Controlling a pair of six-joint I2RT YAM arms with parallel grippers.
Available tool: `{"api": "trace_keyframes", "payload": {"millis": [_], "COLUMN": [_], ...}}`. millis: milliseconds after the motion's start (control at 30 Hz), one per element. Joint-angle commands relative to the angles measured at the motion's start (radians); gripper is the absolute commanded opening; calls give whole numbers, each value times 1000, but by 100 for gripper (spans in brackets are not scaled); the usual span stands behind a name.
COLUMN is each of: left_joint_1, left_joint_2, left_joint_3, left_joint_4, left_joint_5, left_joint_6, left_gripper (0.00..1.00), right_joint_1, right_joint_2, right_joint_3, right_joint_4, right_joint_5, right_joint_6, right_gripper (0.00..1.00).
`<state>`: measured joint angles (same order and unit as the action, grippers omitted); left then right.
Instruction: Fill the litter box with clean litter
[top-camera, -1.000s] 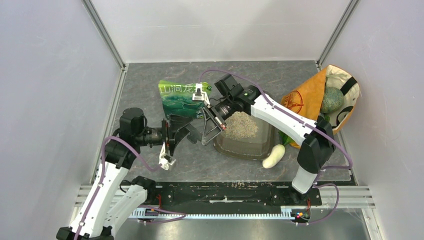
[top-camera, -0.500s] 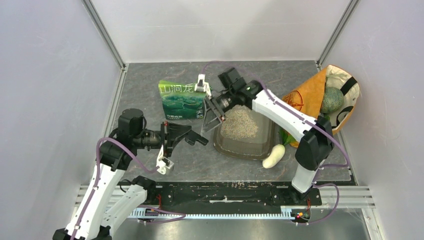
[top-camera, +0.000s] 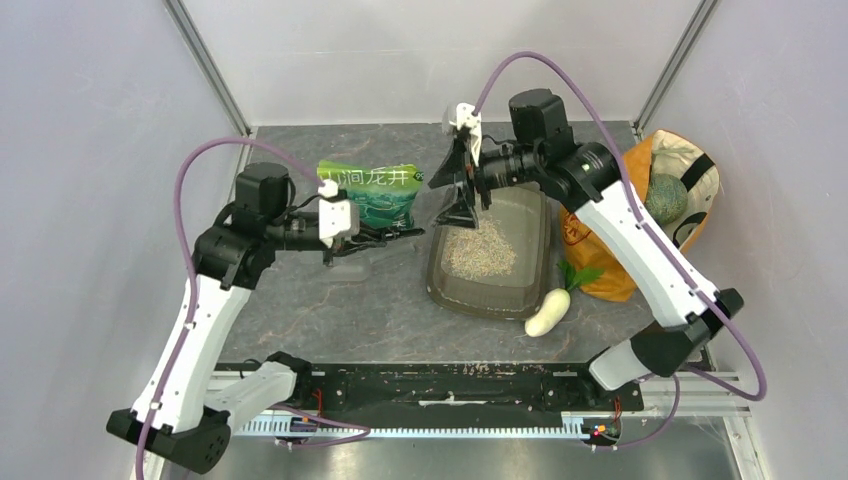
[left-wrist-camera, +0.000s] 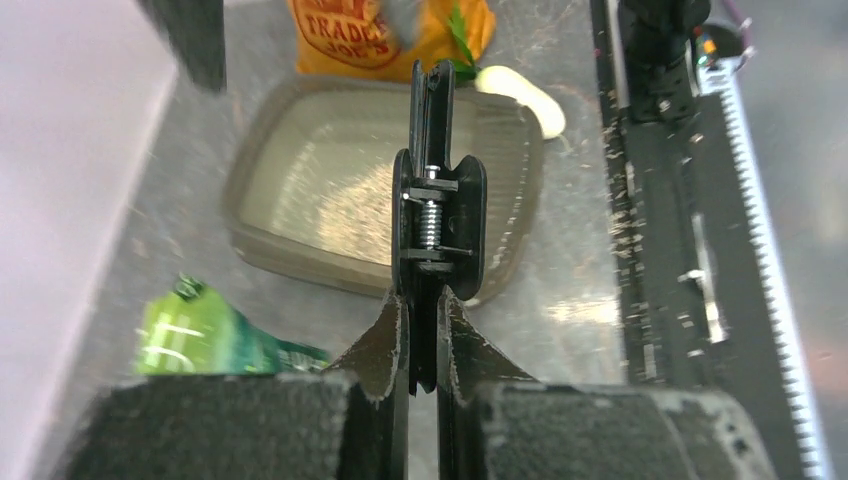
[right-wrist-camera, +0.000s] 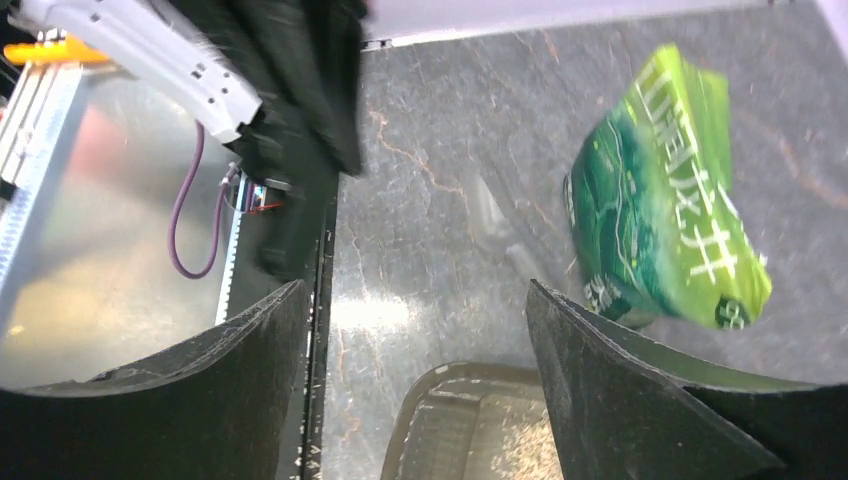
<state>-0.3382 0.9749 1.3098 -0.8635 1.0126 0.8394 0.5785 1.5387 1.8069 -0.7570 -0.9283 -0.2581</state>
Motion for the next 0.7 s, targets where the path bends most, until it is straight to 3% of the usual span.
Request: {"api": "trace_keyframes", "payload": {"millis": [0,267,467,667], "left_joint_1": [-3,-4,-4,-4], "left_joint_2": [32,52,57,78], "left_joint_3": [30,32,33,38], "left_joint_4": [-23,-21,-3,-3], "left_joint_5": [-15,-13,-22,-40], "left_joint_6": [-358,-404,-436,-462], "left_gripper": [2,2,2,2], "right_joint_1": [76,139,173,185], "right_joint_2": [-63,-51,-5,8], "right_joint_3": [8,1,28,30], "right_joint_4": [-21,-101,-103,-93], "right_joint_5": [58,73,128,122], "right_joint_6": [-188,-248,-249,-242], "right_gripper": [86,84,76,52]}}
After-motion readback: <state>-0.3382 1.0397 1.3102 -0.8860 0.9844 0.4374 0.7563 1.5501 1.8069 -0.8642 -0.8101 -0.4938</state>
